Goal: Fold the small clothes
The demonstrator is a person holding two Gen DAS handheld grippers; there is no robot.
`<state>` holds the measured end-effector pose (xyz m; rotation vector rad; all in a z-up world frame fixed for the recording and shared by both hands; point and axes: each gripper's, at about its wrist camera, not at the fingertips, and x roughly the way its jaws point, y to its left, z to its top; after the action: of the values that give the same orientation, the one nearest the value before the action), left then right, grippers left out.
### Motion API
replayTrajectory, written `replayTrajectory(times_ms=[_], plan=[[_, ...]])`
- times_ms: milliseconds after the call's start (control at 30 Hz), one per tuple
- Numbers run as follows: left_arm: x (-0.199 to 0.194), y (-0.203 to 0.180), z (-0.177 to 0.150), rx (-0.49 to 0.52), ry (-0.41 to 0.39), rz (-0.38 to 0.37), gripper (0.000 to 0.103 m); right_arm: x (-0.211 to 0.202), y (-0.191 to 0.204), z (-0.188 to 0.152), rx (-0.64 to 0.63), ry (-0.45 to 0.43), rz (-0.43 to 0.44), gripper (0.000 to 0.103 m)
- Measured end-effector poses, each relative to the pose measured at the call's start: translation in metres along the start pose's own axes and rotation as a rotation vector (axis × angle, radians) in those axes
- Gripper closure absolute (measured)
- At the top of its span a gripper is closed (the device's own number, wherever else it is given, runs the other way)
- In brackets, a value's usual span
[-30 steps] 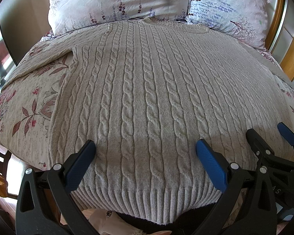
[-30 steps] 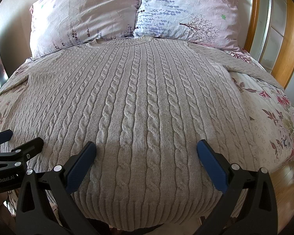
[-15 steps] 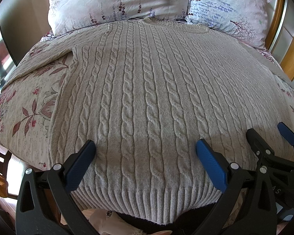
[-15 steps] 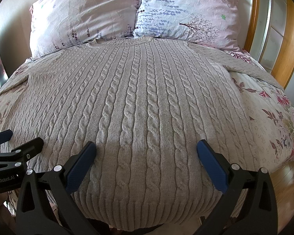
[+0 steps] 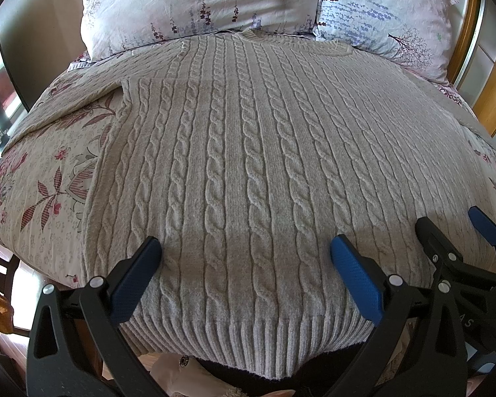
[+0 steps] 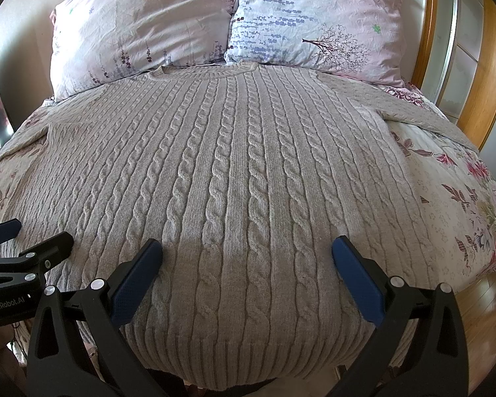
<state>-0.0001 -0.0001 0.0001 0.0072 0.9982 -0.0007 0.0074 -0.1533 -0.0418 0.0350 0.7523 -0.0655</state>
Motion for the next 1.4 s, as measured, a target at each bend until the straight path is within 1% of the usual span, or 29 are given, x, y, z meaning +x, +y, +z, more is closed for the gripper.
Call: replayTrajectory(times_ms=[367,600,667,800,900,967,1000,1067,1100,1167,1200,1233,1267,1300,1333,1367,1400], plan=[[0.0,0.0,0.0,0.004,0.004,-0.001,0.002,0.001,0.002,-0.002,-0.004,0.002,0.001,0.001],[0.001,-0.002,0.001,0.019,-0.005,-0.006,0.002,0.006,0.007,-0.003,-0.049,0.003,0.022,0.001],[0.001,-0.002,-0.001,0.025,-0.012,-0.008,0.002,0.008,0.004,-0.002,-0.077,0.005,0.059,0.001],[0.001,0.0,0.001,0.036,-0.007,-0.015,0.002,0.009,-0.003,-0.003,-0.132,-0.03,0.127,0.001],[0.002,0.0,0.005,0.048,0.006,-0.027,0.002,0.01,-0.009,0.0,-0.148,-0.018,0.175,0.001],[0.002,0.002,0.009,0.055,0.003,-0.043,0.002,0.009,-0.024,0.01,-0.104,-0.015,0.221,0.001],[0.002,0.004,0.012,0.056,-0.01,-0.052,0.002,0.009,-0.032,0.015,-0.076,-0.021,0.225,0.001],[0.003,0.006,0.02,0.057,-0.032,-0.052,0.002,0.007,-0.064,0.035,0.025,-0.047,0.21,0.001],[0.003,0.009,0.027,0.059,-0.049,-0.051,0.002,0.006,-0.09,0.048,0.103,-0.063,0.198,0.001],[0.005,0.011,0.04,0.064,-0.063,-0.069,0.002,0.006,-0.126,0.064,0.214,-0.082,0.188,0.001],[0.005,0.012,0.046,0.066,-0.07,-0.074,0.002,0.009,-0.155,0.075,0.3,-0.092,0.18,0.004],[0.005,0.013,0.052,0.068,-0.083,-0.08,0.002,0.012,-0.177,0.082,0.361,-0.091,0.17,0.01],[0.005,0.014,0.061,0.072,-0.104,-0.081,0.002,0.017,-0.2,0.088,0.432,-0.086,0.154,0.014],[0.005,0.015,0.066,0.075,-0.116,-0.075,0.002,0.02,-0.211,0.091,0.47,-0.083,0.148,0.019],[0.005,0.015,0.072,0.08,-0.133,-0.064,0.002,0.027,-0.234,0.095,0.548,-0.071,0.145,0.024],[0.004,0.015,0.081,0.086,-0.155,-0.047,0.002,0.034,-0.253,0.096,0.619,-0.056,0.145,0.027],[0.004,0.015,0.087,0.092,-0.165,-0.032,0.002,0.04,-0.265,0.095,0.673,-0.045,0.149,0.033]])
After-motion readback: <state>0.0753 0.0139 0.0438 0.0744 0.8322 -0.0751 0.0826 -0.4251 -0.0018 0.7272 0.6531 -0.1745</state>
